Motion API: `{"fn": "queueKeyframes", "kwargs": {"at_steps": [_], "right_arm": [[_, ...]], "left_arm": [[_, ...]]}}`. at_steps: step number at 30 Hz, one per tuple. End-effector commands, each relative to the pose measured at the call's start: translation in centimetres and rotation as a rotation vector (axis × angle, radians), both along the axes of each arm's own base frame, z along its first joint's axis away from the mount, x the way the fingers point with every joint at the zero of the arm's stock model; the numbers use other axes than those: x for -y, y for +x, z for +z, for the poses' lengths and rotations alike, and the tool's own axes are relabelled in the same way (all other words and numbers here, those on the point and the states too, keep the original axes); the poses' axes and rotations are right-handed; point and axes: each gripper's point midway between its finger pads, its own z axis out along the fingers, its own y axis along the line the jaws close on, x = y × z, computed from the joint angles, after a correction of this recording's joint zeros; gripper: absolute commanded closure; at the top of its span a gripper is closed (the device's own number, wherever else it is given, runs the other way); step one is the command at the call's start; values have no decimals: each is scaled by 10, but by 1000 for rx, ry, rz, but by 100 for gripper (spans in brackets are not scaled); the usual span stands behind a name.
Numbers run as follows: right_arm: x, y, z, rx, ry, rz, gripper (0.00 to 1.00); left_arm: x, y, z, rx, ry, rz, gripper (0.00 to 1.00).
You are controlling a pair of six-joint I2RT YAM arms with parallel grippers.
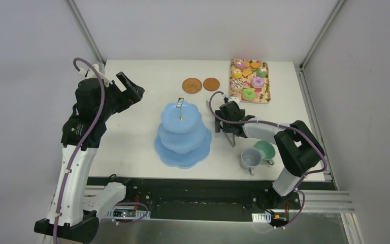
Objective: Serve the afternoon tea
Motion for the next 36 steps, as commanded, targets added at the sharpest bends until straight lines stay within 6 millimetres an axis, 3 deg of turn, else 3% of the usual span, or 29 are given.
{"fn": "queueKeyframes", "kwargs": {"at_steps": [1, 7, 14, 19, 20, 23, 24, 27, 30, 36], "right_arm": [[-4, 5, 5, 53, 20, 44, 13], [-8, 5, 18, 66, 51, 44, 24], [-13, -1, 82, 46, 106, 40, 26], [-23, -21, 105, -38, 223, 12, 29], [-22, -22, 106, -38, 224, 16, 29], [-15, -27, 94, -44, 178, 51, 5], [-12, -28, 90, -40, 154, 68, 2], [1, -28, 75, -39, 47, 125, 1], [13, -27, 48, -70, -62, 166, 1], [8, -15, 28, -74, -65, 203, 1]], "left_arm": [[2, -9, 6, 21, -41, -3, 13], [4, -13, 1, 4, -50, -15, 14], [6, -8, 2, 15, -61, -18, 14], [7, -5, -3, 14, -76, -15, 15], [8, -4, -5, 10, -78, -16, 15], [9, -5, -8, 3, -85, -21, 16], [10, -6, -9, 3, -88, -24, 16], [9, -8, -11, -2, -87, -23, 16], [8, -9, -11, -2, -87, -15, 16], [9, -9, -5, -9, -84, -23, 16]]}}
